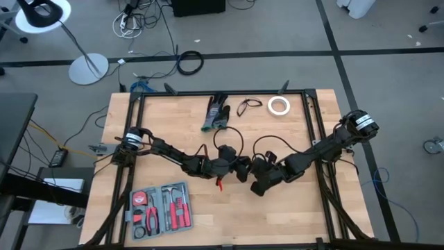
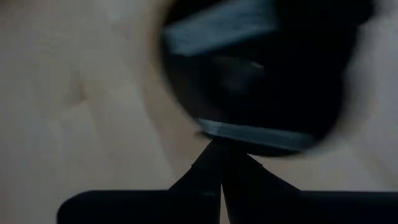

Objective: Coil cords
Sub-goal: Coil the black wire into a spool

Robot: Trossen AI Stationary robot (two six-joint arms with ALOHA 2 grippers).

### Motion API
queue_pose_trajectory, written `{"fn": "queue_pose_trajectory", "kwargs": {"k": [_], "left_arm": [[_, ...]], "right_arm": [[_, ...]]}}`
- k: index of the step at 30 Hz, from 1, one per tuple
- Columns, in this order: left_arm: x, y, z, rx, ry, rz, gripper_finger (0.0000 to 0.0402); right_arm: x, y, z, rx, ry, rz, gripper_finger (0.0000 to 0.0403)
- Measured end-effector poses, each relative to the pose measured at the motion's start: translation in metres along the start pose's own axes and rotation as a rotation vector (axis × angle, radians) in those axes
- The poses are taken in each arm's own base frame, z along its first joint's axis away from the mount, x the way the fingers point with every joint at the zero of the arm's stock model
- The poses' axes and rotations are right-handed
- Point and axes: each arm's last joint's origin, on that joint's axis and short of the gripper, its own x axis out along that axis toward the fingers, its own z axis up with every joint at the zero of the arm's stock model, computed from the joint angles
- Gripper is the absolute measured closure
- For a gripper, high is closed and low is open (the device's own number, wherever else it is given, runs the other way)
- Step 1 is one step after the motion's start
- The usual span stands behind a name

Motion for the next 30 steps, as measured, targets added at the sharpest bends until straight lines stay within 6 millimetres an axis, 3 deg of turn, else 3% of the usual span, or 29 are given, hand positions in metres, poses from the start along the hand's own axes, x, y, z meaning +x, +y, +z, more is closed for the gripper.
{"fn": "queue_pose_trajectory", "kwargs": {"k": [10, 30], "left_arm": [[0.0, -0.003, 0.003, -0.001, -0.034, -0.019, 0.0401], [-0.004, 0.014, -0.02, 0.102, 0.229, 0.084, 0.0401]], "right_arm": [[-0.005, 0.008, -0.001, -0.014, -0.082, -0.012, 0.0401], [-0.001, 0.002, -0.001, 0.007, 0.026, 0.025, 0.0401]]}}
